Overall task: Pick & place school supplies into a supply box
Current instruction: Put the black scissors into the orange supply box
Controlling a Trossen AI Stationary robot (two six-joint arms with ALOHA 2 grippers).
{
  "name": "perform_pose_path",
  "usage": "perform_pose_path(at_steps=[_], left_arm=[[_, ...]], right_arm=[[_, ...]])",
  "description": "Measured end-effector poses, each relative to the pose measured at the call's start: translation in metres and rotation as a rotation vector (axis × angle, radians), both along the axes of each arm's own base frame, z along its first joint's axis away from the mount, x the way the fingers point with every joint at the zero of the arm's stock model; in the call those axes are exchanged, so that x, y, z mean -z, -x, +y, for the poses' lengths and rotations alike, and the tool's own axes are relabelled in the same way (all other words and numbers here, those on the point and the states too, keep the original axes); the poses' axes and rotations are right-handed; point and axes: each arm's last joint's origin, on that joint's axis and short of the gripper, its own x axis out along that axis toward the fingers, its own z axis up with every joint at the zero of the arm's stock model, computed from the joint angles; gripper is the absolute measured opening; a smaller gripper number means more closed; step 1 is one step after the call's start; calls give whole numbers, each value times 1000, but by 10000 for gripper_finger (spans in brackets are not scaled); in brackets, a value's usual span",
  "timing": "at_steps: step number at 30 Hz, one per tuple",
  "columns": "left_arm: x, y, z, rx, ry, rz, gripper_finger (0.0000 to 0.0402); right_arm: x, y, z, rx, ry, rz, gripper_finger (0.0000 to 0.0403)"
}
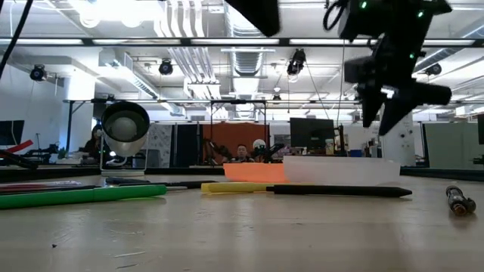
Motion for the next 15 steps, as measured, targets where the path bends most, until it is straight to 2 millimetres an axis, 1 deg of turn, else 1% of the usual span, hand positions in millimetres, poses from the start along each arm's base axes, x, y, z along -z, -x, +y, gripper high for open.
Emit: perform_pose_path(at_steps=[3,5,8,10,12,15], left_arm=[[-11,8,21,-223,85,-18,0],[-19,14,37,-338,115,-1,0],[-26,16,60,-392,84,57,0],[-29,16,73,-341,33,126,0],[-29,12,84,-211,-26,218,0],[-28,7,97,-112,-17,315,6]], right_arm=[[-16,11,1,97,-22,-132,218],[-25,19,1,188,-66,-220,221],[-34,29,3,328,-193,-335,221],[-39,34,6,382,-288,-379,221],[-41,38,8,406,-363,-399,221],[-45,43,12,420,-412,-413,221]])
